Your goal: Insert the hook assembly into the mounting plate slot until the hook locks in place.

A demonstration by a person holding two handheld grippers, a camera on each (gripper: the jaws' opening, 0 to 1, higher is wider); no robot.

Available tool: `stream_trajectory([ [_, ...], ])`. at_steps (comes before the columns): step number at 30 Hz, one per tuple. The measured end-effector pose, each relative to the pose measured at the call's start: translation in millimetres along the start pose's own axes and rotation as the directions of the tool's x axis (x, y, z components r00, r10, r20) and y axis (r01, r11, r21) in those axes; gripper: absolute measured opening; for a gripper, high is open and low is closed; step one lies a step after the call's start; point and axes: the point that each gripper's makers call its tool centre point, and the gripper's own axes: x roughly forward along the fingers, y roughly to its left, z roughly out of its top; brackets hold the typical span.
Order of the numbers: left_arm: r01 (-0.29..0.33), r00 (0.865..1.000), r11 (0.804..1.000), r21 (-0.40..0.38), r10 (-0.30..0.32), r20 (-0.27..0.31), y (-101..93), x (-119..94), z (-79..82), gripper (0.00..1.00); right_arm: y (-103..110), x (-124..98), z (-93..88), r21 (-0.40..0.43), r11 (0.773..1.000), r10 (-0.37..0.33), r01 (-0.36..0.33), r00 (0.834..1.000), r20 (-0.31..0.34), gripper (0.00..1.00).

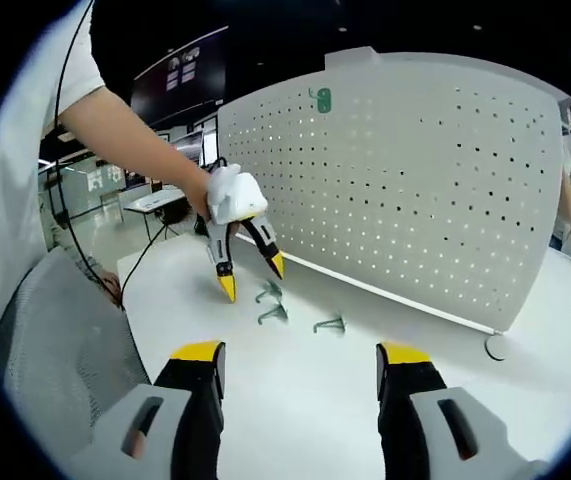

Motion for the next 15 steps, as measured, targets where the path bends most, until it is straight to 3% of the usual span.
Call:
stream_trajectory([
  [2,0.027,1.000,1.000,-0.015,-0.027,-0.001,-2.7,0.6,0.0,0.60,-0.9,-0.2,-0.2,0.003,1.000,-0.003,0.003,1.000,0.000,0.59],
  [5,0.008,1.000,1.000,0.011,-0.008,-0.007,3.6,1.3,0.5,0.64,-1.6,-0.6,-0.1,0.006,1.000,-0.006,0.006,1.000,0.001,0.59],
  [8,0.074,0.997,0.997,-0.026,-0.074,-0.015,-5.3,3.0,-0.7,0.58,-1.7,-0.9,-0.2,0.009,1.000,-0.007,0.007,1.000,0.002,0.59],
  [15,0.059,0.998,0.998,-0.015,-0.059,0.007,0.1,2.8,-0.2,0.60,-2.0,-0.7,-0.8,0.011,1.000,-0.007,0.007,1.000,-0.001,0.58],
])
